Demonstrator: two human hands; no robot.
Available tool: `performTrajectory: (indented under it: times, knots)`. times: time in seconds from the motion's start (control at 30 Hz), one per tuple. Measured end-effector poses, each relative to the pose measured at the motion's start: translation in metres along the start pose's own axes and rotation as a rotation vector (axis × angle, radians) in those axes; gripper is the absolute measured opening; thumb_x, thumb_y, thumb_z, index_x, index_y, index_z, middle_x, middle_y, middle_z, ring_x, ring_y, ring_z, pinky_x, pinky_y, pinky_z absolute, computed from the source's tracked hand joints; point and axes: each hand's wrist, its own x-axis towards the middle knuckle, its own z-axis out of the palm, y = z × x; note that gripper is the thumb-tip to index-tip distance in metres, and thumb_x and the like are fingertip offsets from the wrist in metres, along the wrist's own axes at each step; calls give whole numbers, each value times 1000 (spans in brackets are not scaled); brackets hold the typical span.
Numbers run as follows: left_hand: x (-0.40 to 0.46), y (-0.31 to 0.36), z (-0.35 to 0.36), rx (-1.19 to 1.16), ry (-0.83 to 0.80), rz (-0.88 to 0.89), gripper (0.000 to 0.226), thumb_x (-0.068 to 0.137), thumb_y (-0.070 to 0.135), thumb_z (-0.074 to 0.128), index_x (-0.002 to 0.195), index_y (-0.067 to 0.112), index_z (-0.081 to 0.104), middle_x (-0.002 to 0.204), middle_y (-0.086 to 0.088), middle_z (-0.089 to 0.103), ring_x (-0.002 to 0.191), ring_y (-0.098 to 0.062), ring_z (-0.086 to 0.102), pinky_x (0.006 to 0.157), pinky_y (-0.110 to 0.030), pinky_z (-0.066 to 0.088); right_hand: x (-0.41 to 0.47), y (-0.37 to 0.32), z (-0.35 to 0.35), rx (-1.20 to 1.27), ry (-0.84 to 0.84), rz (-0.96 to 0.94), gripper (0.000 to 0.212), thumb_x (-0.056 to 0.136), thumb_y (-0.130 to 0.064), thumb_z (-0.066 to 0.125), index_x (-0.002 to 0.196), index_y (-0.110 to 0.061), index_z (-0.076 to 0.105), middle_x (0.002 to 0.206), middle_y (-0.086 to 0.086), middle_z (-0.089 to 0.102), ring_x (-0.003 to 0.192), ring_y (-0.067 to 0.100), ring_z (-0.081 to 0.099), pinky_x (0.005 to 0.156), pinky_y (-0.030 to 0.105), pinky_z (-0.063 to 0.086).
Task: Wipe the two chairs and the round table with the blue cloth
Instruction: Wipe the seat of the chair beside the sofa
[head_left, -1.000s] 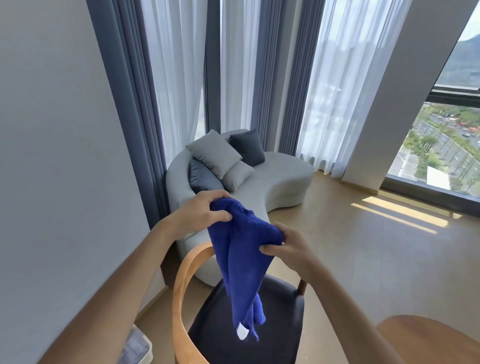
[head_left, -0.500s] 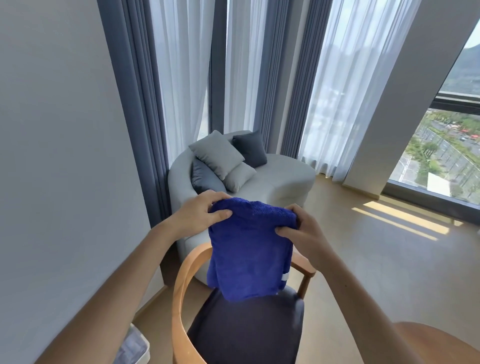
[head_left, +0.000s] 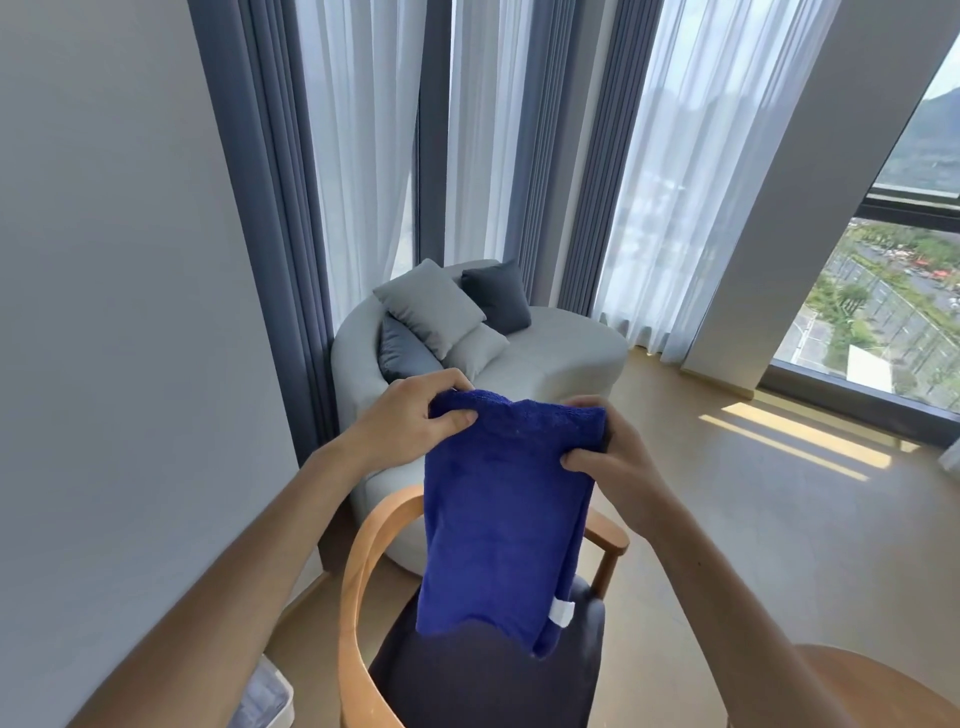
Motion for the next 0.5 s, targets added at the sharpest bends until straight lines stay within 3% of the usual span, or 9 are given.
performTrajectory:
  times: [0.07,0.17,0.3,0.5]
  knots:
    - [2,2,3,5,12,11,7,94,22,61,100,23,63,84,7,66,74,-5,59,71,-24,50,2,-2,0,1,-40,-19,44,72,16,61,105,-12,62,88,2,65,79,11,59,68,25,51]
    - [4,3,5,-8,26,20,8,94,20,60,101,23,63,84,8,66,76,-4,60,71,-21,50,4,-1,-2,-56,-46,-45,33,81,16,61,96,-12,68,85,-1,69,81,10,62,71,24,53]
    - [7,1,2,-5,6,16,9,94,19,61,101,23,62,86,6,66,77,-6,60,73,-27,52,9,-2,-5,-186,22,-71,29,79,15,62,91,-10,67,84,8,66,79,17,58,71,33,52]
    - [11,-9,-2,-51,-31,-30,16,91,14,64,99,28,63,88,10,66,82,-5,62,75,-22,52,21,-4,-5,-275,61,-41,34,75,16,61,97,-10,68,89,7,68,79,12,58,71,29,51]
